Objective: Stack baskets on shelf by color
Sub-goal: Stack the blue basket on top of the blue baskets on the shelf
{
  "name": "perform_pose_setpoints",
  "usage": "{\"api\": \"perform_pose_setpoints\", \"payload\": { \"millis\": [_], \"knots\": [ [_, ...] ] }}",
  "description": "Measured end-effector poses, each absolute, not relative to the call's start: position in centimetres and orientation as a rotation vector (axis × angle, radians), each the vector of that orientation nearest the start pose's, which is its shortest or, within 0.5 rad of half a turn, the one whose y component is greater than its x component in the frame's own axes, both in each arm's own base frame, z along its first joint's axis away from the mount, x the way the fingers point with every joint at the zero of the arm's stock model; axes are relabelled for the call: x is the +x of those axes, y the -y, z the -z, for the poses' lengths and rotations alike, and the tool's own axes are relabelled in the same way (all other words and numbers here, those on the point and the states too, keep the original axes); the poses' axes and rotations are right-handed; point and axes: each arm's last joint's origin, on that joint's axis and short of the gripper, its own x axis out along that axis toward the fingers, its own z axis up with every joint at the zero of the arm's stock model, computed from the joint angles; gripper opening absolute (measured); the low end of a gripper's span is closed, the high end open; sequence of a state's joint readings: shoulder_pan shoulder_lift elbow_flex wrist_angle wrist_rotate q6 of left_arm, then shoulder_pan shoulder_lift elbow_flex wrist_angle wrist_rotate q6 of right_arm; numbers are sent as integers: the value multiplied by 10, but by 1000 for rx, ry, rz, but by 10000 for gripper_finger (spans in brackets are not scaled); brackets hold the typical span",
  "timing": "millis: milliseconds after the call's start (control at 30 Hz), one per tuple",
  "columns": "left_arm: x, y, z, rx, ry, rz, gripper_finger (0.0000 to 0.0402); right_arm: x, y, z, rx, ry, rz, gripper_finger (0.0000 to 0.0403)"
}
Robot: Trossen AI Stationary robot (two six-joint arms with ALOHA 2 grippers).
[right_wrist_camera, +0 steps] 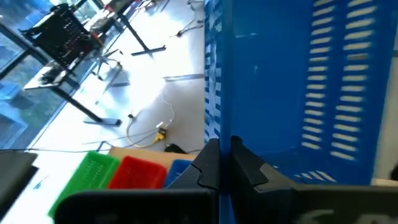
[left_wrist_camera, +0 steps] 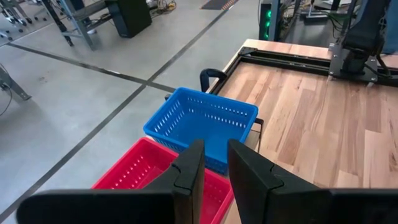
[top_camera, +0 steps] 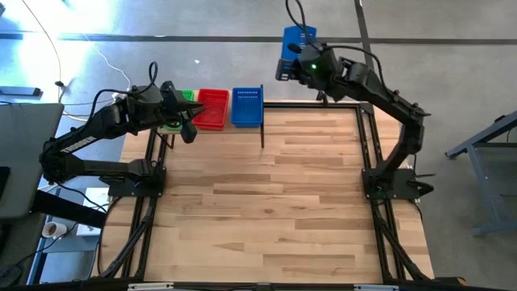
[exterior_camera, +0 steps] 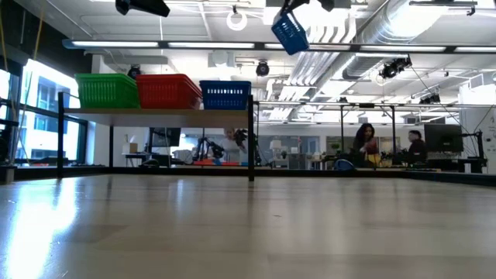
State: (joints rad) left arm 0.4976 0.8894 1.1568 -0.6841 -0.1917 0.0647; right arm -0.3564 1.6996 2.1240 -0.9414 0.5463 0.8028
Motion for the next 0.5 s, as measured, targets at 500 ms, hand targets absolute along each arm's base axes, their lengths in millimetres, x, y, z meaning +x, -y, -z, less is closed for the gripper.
{"api": "perform_pose_setpoints", "payload": {
  "millis": [500],
  "knots": [
    [139,-82,-390,-9,-472,-663,62,381,125,-449,788,-218,890,0]
  ]
}}
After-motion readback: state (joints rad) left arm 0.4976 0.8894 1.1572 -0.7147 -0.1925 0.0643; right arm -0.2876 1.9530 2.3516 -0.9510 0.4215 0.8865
